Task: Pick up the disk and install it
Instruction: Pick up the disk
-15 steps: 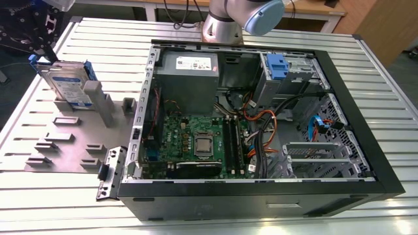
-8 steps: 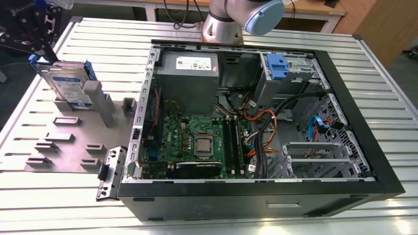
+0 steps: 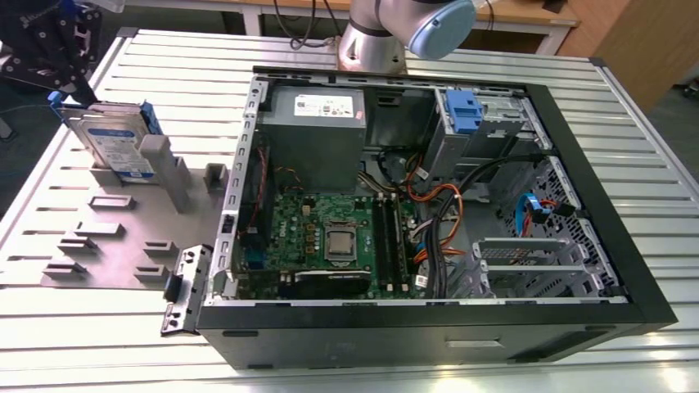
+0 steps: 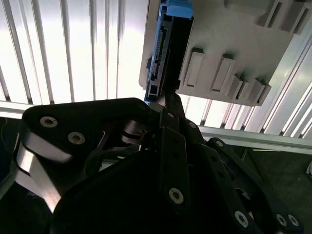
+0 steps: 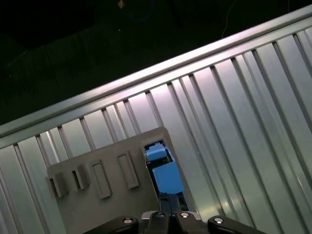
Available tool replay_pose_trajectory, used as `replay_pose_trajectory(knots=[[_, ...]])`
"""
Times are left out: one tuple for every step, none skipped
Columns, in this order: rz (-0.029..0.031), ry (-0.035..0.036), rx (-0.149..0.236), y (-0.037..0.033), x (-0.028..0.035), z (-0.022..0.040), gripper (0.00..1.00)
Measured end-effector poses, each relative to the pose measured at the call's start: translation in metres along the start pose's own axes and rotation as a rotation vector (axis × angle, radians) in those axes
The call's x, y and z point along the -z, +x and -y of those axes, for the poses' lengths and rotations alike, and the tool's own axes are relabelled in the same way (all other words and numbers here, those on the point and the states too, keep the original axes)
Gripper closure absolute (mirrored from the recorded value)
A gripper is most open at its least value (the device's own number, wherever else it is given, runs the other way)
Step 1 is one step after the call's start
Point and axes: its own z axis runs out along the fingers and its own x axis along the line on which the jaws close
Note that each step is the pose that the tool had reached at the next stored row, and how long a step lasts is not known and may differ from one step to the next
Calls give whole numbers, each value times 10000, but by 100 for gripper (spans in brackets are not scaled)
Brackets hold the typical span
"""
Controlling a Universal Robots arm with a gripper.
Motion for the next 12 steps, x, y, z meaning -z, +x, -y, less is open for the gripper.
replay_pose_trajectory(knots=[[-3,-2,59,0,0,0,89],[-6,-3,119,0,1,0,89],[-9,-4,192,0,1,0,89],[-13,-6,283,0,0,0,89],[-18,-8,402,0,0,0,89],[-24,-10,545,0,1,0,89],[-31,-14,709,0,1,0,89],[-39,-16,880,0,0,0,89],[-45,-19,1041,0,0,0,89],[-53,-22,1204,0,1,0,89],[-60,-25,1368,0,1,0,89],[-67,-28,1532,0,1,0,89]])
